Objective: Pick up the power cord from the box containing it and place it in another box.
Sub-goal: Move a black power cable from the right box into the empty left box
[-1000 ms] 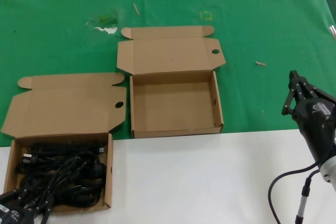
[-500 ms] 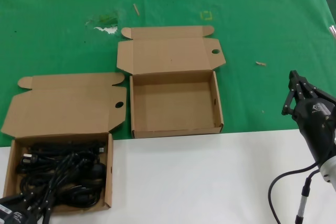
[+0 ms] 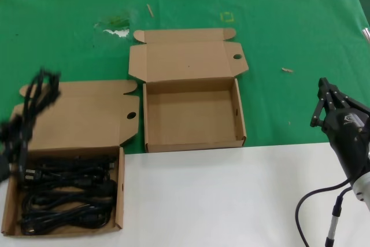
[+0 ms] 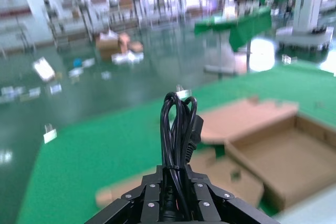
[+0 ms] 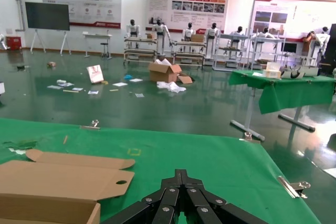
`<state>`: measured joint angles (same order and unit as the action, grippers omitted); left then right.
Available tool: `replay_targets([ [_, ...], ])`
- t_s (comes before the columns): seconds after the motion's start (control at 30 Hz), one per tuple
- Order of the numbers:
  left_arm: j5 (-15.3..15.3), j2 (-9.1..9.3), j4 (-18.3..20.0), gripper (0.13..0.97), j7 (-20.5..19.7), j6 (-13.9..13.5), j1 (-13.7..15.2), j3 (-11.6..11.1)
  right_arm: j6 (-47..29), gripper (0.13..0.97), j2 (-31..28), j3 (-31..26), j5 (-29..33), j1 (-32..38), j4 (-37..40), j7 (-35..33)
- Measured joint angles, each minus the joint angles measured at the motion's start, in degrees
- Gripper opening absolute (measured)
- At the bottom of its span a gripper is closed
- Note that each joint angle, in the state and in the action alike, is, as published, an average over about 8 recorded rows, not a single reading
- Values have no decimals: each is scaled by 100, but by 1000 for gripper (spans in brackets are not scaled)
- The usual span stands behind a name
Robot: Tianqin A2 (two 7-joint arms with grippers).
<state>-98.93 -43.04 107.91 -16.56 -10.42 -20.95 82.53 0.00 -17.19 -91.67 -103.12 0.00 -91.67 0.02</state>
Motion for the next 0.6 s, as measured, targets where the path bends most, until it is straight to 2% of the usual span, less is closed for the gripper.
replay_targets([
  [0.07,-123,53,282,212,131,-101,-63,-259,0,138,0,0,0,0,0,0],
  [0.13,-180,165,514,212,336,-237,-89,-412,0,138,0,0,0,0,0,0],
  [0.23,-10,548,657,212,664,-476,120,-301,0,138,0,0,0,0,0,0],
  [0.3,272,902,589,211,841,-606,414,-23,0,138,0,0,0,0,0,0],
  [0.47,1440,2082,-98,210,1028,-653,1576,1025,0,138,0,0,0,0,0,0],
  [0.53,1949,2593,-508,210,1017,-661,2095,1317,0,138,0,0,0,0,0,0],
  [0.6,2463,3065,-944,210,956,-734,2588,1476,0,138,0,0,0,0,0,0],
])
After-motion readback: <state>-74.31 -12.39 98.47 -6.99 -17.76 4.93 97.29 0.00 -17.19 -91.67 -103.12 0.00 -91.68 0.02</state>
